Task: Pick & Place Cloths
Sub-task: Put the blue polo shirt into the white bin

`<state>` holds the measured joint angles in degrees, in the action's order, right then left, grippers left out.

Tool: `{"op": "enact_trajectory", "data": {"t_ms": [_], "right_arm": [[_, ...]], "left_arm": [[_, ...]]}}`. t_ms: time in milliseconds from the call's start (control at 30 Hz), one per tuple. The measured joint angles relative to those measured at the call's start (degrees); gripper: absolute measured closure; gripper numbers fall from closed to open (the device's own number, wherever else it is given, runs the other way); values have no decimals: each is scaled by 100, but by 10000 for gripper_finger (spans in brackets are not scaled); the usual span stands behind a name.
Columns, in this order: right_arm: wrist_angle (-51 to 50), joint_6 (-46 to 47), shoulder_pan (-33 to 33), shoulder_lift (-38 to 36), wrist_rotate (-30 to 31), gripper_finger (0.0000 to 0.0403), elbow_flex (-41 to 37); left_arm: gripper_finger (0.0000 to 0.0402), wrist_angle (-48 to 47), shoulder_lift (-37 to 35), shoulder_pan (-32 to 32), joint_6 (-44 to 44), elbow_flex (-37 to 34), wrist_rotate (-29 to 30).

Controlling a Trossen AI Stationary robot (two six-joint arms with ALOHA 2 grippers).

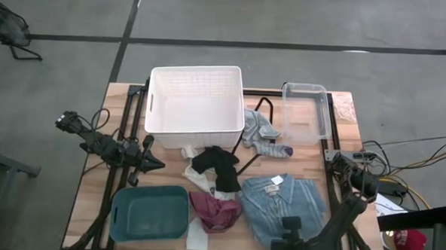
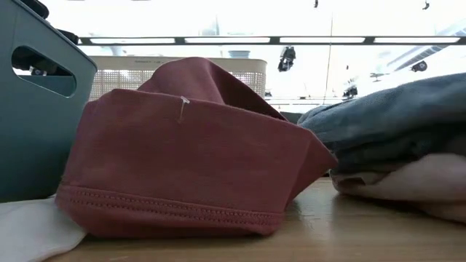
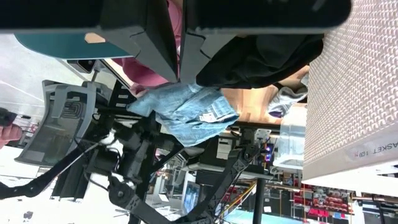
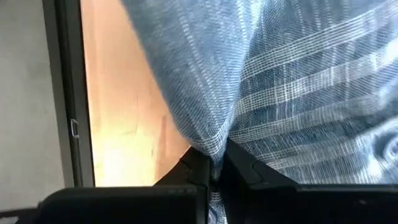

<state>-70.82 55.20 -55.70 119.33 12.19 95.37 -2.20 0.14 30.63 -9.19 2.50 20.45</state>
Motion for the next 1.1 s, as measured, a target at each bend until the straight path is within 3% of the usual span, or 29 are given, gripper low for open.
{"op": "enact_trajectory", "data": {"t_ms": [200, 567, 1100], "right_arm": [[-49, 158, 70, -460, 367, 391, -4], [2, -220, 63, -905, 413, 390, -4], [79, -200, 121, -792, 431, 389, -25]], "left_arm": [[378, 2, 0, 0, 0, 0, 0], [378, 4, 0, -2, 0, 0, -2], [378, 4, 0, -1, 0, 0, 0]]}}
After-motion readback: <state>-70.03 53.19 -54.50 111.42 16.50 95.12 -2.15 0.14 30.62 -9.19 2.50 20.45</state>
